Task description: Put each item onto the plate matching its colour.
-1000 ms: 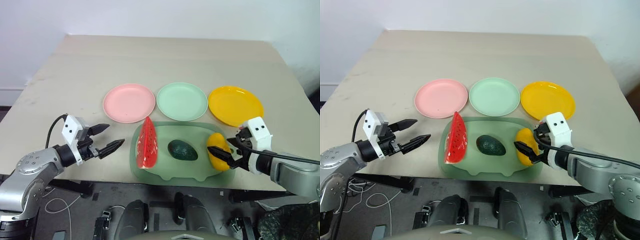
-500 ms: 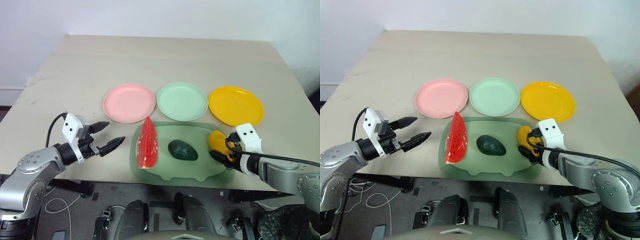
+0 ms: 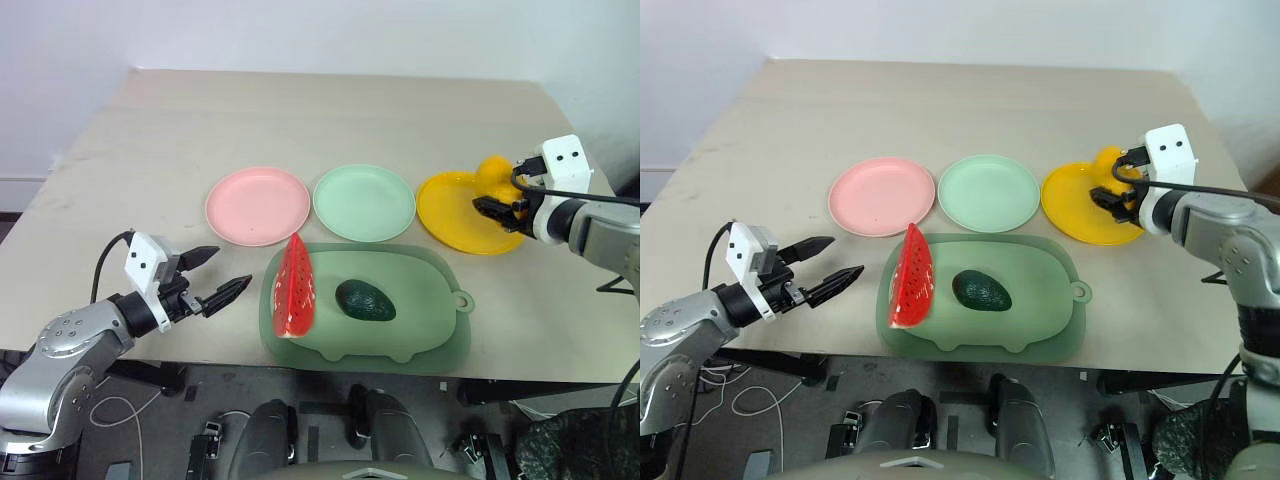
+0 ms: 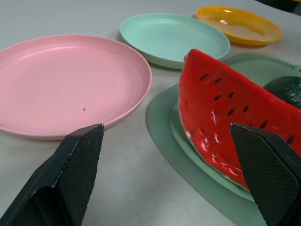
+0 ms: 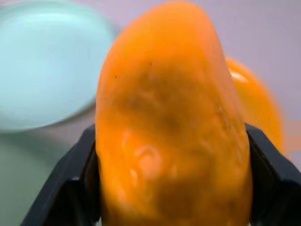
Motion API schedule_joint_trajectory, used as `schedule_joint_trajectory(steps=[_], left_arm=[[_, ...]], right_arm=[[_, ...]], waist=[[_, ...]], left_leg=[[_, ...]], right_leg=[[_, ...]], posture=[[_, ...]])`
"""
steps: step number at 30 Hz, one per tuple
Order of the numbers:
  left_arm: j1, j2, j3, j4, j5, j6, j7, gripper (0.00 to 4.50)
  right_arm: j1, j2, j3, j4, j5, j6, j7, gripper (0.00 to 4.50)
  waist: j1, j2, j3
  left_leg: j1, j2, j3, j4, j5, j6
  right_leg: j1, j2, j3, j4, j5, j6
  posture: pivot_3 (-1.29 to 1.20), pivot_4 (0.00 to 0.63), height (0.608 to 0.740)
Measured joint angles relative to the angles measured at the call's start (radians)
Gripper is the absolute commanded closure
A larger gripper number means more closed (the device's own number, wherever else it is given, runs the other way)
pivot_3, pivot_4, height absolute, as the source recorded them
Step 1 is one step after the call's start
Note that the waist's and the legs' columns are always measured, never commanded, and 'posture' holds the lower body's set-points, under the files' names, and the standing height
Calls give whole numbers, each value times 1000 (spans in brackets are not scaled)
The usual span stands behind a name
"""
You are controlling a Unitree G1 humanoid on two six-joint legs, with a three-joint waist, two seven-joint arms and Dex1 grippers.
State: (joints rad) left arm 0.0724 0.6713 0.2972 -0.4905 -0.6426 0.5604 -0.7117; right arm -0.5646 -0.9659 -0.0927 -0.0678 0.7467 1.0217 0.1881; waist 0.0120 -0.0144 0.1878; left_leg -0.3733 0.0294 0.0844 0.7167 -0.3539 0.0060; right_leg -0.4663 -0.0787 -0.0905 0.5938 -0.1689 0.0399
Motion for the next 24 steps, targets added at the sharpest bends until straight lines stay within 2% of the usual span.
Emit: schedule_joint_trajectory(steps=[7,12,16,20,24], left_arm=[[2,-8,11,-20,0,-6,31,0],[28,-10,27,-43,0,-8,42,0],[38,-13,35,-58,-1,-8,52,0],[59,-13,44,-80,-7,-4,58,0],[75,-12,56,-82,-17,0,60,0]], right_arm=[[-148,116,183,456,-323,-282,171,1342],[-199,191,222,647,-470,-433,240,1342],[-227,207,225,709,-544,-507,280,21],[-223,200,223,690,-590,-534,310,21],[-149,161,169,542,-615,-588,312,21]], waist=[[-4,0,0],[-6,1,0],[-4,1,0],[-5,1,1],[0,2,1]], left_leg=[[0,0,1,0,0,0],[0,1,1,0,0,0],[0,1,1,0,0,0],[0,1,1,0,0,0],[0,1,1,0,0,0]], right_leg=[[0,1,0,0,2,3],[-1,0,0,1,2,3],[0,0,0,1,2,3],[0,0,0,1,2,3],[0,0,0,1,2,3]], posture=[[0,150,740],[0,150,740],[0,150,740],[0,150,740],[0,150,740]])
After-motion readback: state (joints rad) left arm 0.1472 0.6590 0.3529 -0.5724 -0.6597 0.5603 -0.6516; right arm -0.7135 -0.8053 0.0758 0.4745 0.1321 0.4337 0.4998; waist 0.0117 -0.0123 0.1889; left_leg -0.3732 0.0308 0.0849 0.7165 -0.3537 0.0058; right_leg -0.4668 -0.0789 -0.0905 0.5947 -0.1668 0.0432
